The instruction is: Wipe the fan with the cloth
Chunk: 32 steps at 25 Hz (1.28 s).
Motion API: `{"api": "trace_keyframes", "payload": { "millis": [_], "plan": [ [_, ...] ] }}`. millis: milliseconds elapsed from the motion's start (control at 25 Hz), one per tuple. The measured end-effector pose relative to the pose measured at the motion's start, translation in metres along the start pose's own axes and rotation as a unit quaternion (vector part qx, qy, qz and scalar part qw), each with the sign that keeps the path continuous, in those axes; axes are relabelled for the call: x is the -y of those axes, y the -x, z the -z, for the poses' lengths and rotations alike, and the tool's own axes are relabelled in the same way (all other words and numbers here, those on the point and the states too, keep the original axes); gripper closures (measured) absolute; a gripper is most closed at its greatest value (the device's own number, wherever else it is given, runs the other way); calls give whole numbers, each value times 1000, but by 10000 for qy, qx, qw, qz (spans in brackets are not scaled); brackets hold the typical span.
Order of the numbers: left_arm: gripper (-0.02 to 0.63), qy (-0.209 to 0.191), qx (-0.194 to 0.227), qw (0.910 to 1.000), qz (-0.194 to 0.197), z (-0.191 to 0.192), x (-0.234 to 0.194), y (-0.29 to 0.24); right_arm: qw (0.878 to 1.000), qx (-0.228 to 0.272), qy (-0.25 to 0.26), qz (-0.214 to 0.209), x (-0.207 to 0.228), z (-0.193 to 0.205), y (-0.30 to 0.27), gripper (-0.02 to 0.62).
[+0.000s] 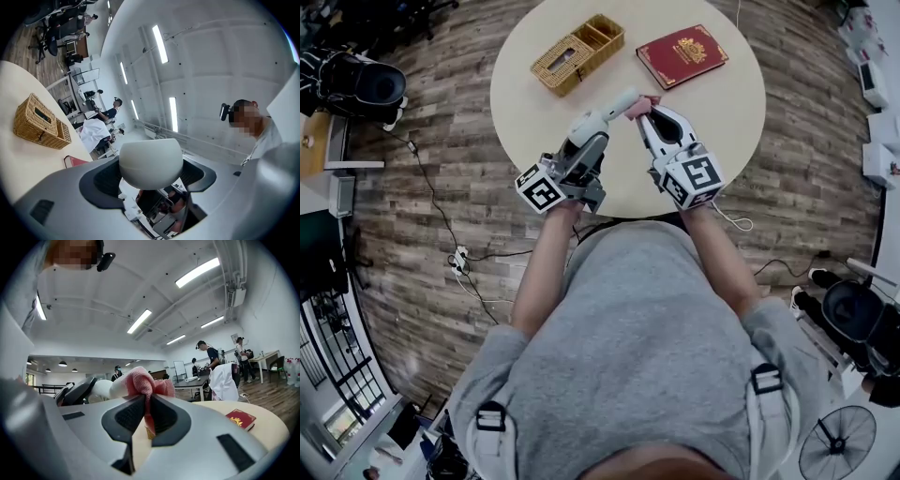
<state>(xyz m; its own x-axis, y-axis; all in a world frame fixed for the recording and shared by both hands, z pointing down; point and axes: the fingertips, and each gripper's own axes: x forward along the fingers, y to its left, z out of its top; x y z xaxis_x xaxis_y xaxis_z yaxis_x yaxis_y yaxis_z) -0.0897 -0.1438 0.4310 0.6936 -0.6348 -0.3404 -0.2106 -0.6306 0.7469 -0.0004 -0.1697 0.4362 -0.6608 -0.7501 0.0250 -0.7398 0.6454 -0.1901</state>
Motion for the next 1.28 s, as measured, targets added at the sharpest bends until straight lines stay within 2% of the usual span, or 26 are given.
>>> {"api": "trace_keyframes", "payload": {
  "millis": [200,520,720,1160,1280],
  "plan": [
    [224,54,-38,10000,-24,4,0,1,9995,-30,295,59,0,-3,2,557],
    [224,85,-28,9999,-50,5,-2,2,9897,-348,1209,-681,-54,10,-4,557],
    [224,80,58,9999,-43,0,0,6,9874,-385,1202,-951,-70,15,-3,557],
    [224,194,220,9996,16,-2,4,9,9877,-497,937,-1150,-87,28,0,555],
    [224,213,235,9995,43,2,6,7,9852,-513,1043,-1264,-93,31,2,555]
  ]
}}
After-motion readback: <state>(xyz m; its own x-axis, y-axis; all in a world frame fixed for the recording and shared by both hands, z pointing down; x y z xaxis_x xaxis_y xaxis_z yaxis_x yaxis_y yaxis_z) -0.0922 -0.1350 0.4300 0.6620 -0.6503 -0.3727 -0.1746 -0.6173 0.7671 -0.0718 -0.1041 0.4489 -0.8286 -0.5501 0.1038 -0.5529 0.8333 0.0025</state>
